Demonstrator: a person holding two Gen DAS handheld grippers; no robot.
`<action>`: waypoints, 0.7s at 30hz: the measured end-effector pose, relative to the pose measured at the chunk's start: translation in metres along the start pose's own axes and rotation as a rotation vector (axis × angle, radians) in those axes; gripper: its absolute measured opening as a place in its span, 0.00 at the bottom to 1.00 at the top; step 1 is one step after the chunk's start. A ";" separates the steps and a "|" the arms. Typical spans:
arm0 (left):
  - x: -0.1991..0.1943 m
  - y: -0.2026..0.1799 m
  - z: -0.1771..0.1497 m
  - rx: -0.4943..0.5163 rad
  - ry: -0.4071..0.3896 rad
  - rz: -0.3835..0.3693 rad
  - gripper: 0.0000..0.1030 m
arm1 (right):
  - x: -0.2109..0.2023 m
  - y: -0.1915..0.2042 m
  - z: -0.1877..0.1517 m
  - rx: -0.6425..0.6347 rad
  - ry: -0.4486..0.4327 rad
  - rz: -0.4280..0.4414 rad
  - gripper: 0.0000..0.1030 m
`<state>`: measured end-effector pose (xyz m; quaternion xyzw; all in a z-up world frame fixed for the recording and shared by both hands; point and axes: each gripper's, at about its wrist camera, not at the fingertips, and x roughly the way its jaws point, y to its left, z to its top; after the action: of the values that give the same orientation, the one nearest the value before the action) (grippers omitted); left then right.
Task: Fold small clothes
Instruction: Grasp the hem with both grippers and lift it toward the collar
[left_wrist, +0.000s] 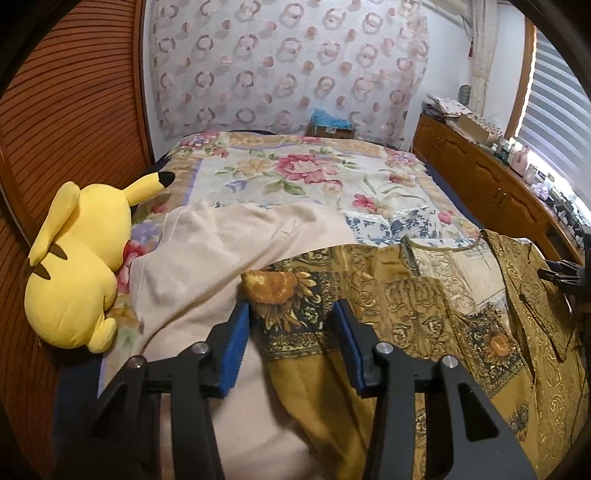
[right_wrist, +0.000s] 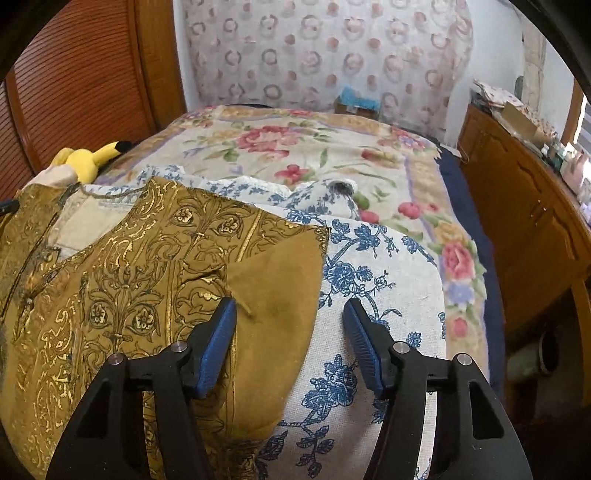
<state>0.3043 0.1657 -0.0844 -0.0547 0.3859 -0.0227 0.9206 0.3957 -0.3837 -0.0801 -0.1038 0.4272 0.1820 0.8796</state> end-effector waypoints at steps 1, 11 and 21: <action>-0.001 -0.001 0.000 0.005 -0.005 -0.007 0.27 | 0.000 0.001 0.000 -0.005 -0.001 0.001 0.55; -0.025 -0.033 0.004 0.059 -0.033 -0.128 0.02 | -0.006 0.035 0.005 -0.139 0.020 0.038 0.04; -0.088 -0.070 -0.020 0.103 -0.088 -0.225 0.02 | -0.071 0.042 0.001 -0.097 -0.105 0.053 0.02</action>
<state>0.2282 0.1021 -0.0277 -0.0513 0.3350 -0.1434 0.9298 0.3391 -0.3616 -0.0247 -0.1254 0.3736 0.2310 0.8896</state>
